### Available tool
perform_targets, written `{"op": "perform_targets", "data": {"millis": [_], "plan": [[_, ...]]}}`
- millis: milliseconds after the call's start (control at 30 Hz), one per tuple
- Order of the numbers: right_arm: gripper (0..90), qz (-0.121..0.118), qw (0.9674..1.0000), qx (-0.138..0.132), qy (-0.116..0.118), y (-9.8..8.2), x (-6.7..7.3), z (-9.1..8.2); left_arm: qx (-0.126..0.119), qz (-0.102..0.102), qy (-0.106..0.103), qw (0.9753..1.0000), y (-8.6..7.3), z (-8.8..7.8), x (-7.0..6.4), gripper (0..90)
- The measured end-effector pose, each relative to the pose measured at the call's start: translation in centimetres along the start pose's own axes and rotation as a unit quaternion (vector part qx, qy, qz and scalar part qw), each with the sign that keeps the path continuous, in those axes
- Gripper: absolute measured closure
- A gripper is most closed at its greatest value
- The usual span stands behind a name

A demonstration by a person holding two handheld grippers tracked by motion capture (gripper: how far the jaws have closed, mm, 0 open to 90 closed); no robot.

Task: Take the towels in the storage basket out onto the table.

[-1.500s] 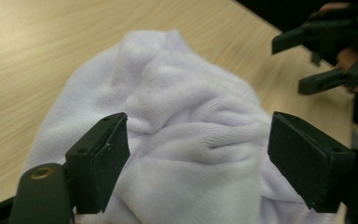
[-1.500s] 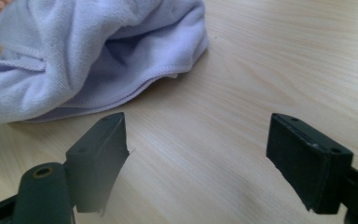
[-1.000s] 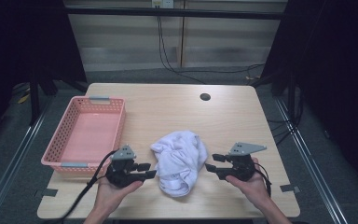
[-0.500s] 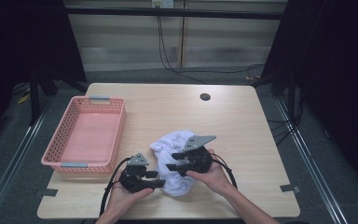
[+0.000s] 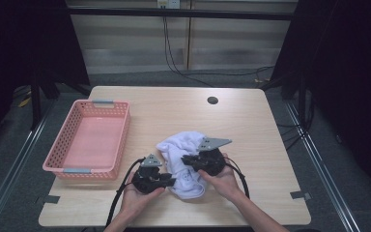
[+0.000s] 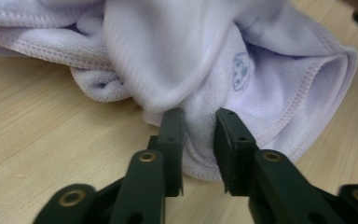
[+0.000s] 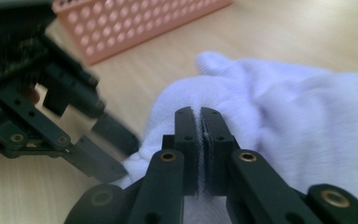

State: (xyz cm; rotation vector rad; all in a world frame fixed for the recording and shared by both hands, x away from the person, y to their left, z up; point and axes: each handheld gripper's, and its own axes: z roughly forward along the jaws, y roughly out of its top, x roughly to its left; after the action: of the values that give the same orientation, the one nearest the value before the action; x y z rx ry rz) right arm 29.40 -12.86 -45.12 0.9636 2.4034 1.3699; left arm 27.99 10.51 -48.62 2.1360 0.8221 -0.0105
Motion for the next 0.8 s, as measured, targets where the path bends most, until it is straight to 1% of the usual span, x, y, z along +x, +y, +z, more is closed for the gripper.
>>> {"op": "perform_targets", "data": {"millis": [33, 67, 100, 133, 267, 333, 400, 433, 533, 567, 633, 700, 733, 800], "plan": [[87.0, 0.007, 0.9999, -0.013, -0.005, 0.2, -0.5, -0.7, 0.001, 0.001, -0.001, 1.0, 0.0, 0.0, 0.0, 76.1], [87.1, 0.014, 0.9997, -0.019, -0.008, 0.2, -0.8, -1.1, 0.002, 0.005, -0.001, 1.0, 0.1, 0.0, -0.1, 79.7], [87.2, 0.018, 0.9995, -0.021, -0.013, 0.2, -1.3, -1.6, 0.002, 0.009, 0.0, 1.0, 0.1, -0.1, -0.2, 82.6], [87.2, 0.023, 0.9994, -0.021, -0.014, 0.2, -1.7, -2.0, -0.003, 0.009, -0.007, 0.9999, 0.1, -0.3, -0.3, 84.5], [87.2, 0.037, 0.9981, -0.032, -0.038, -0.3, -3.2, -3.9, -0.022, 0.009, -0.018, 0.9996, 0.4, -1.3, -0.3, 87.7], [87.2, 0.044, 0.997, -0.039, -0.051, -0.5, -4.0, -5.1, -0.032, 0.008, -0.015, 0.9993, 0.4, -2.0, -0.3, 88.0], [87.2, 0.056, 0.9951, -0.051, -0.064, -0.7, -5.0, -6.7, -0.048, 0.001, -0.014, 0.9988, 0.6, -3.1, -0.2, 88.1], [87.2, 0.061, 0.9944, -0.054, -0.067, -0.7, -5.4, -7.3, -0.057, 0.003, -0.015, 0.9983, 0.7, -3.8, -0.2, 88.2], [87.3, 0.07, 0.9913, -0.067, -0.089, -0.9, -6.5, -9.5, -0.09, 0.004, -0.003, 0.996, 1.2, -6.0, 0.1, 88.4], [87.3, 0.072, 0.9898, -0.071, -0.1, -0.9, -6.9, -10.2, -0.106, -0.001, 0.001, 0.9944, 1.3, -7.0, 0.4, 88.5], [87.3, 0.079, 0.9874, -0.081, -0.111, -1.1, -7.6, -11.6, -0.119, -0.007, 0.01, 0.9928, 1.5, -8.2, 0.8, 88.6], [87.3, 0.083, 0.9837, -0.09, -0.131, -1.3, -8.3, -13.0, -0.133, -0.008, 0.02, 0.9909, 1.5, -9.7, 1.2, 88.6], [87.3, 0.088, 0.9818, -0.095, -0.139, -1.4, -8.8, -13.9, -0.135, -0.009, 0.027, 0.9904, 1.5, -10.2, 1.3, 88.6], [87.3, 0.091, 0.9789, -0.101, -0.153, -1.7, -9.3, -15.0, -0.143, -0.013, 0.038, 0.9889, 1.3, -11.2, 1.6, 88.6]]}}
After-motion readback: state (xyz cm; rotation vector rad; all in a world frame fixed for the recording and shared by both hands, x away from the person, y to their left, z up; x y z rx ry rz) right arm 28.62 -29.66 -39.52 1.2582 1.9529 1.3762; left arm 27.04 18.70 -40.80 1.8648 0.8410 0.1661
